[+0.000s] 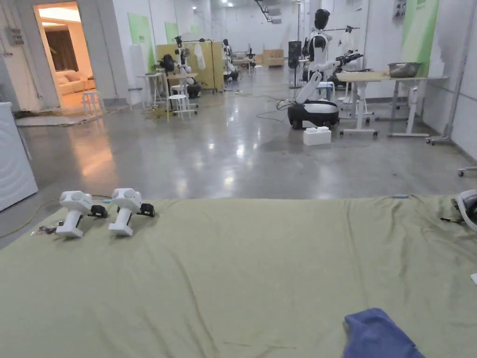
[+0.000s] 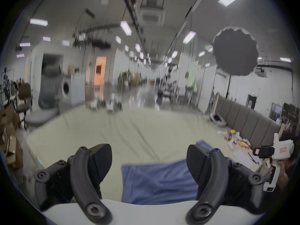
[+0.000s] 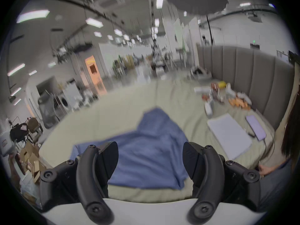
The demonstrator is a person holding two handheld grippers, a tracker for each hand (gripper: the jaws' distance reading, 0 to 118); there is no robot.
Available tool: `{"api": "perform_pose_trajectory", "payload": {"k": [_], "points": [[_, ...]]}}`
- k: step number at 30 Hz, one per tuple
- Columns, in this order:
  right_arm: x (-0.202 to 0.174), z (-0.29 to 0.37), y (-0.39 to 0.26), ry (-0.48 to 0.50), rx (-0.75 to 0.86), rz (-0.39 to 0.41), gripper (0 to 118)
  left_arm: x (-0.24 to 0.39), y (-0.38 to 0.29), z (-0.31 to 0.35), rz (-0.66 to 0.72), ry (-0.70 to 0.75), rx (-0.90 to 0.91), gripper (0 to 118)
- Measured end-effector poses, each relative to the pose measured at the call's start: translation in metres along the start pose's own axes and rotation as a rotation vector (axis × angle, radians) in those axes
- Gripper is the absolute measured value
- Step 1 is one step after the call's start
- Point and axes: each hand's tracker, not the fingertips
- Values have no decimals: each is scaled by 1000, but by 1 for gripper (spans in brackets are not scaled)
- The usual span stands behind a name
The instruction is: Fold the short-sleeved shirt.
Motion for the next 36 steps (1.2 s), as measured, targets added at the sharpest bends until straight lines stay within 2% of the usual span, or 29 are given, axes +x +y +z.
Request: {"api": "perform_pose_trajectory", "payload": {"k": [4,5,6,7,8,10,12,13,14,16,19,22,25,27,28,30,33,36], "points": [[-24,20,29,34,83,61,88,41,22,27,-116,66,117,103],[-31,23,36,45,109,79,82,47,26,31,-130,71,138,103],[-36,26,39,43,127,93,66,48,29,30,-118,78,131,102],[-43,31,43,34,172,122,30,50,34,30,-109,79,127,97],[-51,35,45,-11,228,166,6,53,37,33,-100,87,143,77],[-61,38,45,-74,286,264,2,60,40,39,-118,83,169,1],[-69,44,48,-23,289,279,2,67,37,39,-140,136,194,1],[-73,43,47,0,302,287,2,64,39,43,-133,93,179,1],[-77,43,47,-13,303,296,2,63,45,38,-122,60,125,1],[-85,43,44,-45,334,345,2,61,43,43,-113,77,151,0],[-87,36,44,-30,311,330,2,67,43,37,-139,82,132,1],[-83,29,44,-13,279,329,2,51,45,23,-94,57,72,1],[-78,17,38,-26,251,313,2,23,39,-26,-30,65,-88,1],[-72,6,32,-5,193,271,2,-7,22,-65,60,47,-172,1],[-68,-1,29,-4,154,249,2,-21,11,-100,87,41,-270,14],[-58,-11,20,22,103,208,2,-51,-23,-156,167,10,-400,77],[-45,-27,8,8,10,179,2,-84,-86,-250,262,2,-617,76],[-30,-40,0,-16,-58,142,2,-95,-135,-318,250,69,-731,76]]}}
